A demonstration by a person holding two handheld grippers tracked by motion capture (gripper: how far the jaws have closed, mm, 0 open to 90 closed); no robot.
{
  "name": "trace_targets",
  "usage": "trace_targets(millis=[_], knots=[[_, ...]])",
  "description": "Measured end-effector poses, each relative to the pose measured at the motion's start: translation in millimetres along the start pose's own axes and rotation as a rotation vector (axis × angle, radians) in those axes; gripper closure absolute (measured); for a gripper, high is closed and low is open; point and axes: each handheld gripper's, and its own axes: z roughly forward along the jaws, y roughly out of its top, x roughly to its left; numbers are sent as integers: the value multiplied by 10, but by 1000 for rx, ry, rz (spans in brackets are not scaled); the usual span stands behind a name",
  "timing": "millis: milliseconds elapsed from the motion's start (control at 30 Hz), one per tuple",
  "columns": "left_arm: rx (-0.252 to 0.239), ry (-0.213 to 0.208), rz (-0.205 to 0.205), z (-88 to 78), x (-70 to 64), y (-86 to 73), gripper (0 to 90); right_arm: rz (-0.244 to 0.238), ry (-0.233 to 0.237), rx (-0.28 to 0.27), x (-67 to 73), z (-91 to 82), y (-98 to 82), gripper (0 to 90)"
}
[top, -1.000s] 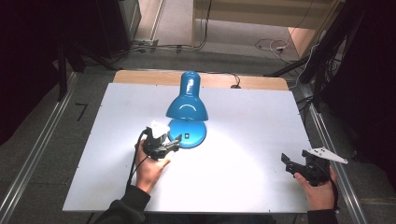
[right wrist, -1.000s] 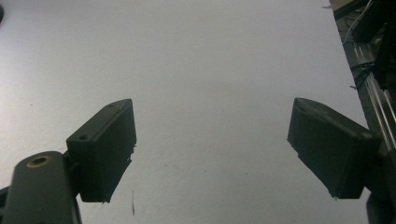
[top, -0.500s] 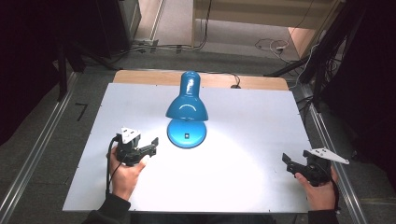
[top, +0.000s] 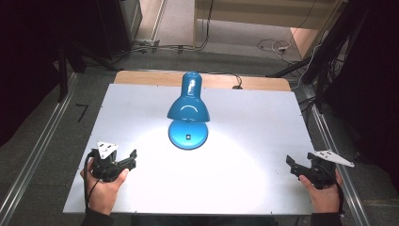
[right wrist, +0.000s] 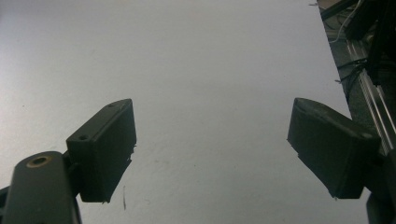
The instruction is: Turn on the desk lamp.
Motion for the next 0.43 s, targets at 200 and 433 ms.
trace_targets(millis=[200,433], knots=[[-13,24,-22,-79,123,-71,231,10,-10,6,-25,-9,-13,140],[-7,28,-18,-55,122,-91,213,7,-33,24,-90,31,-50,139]])
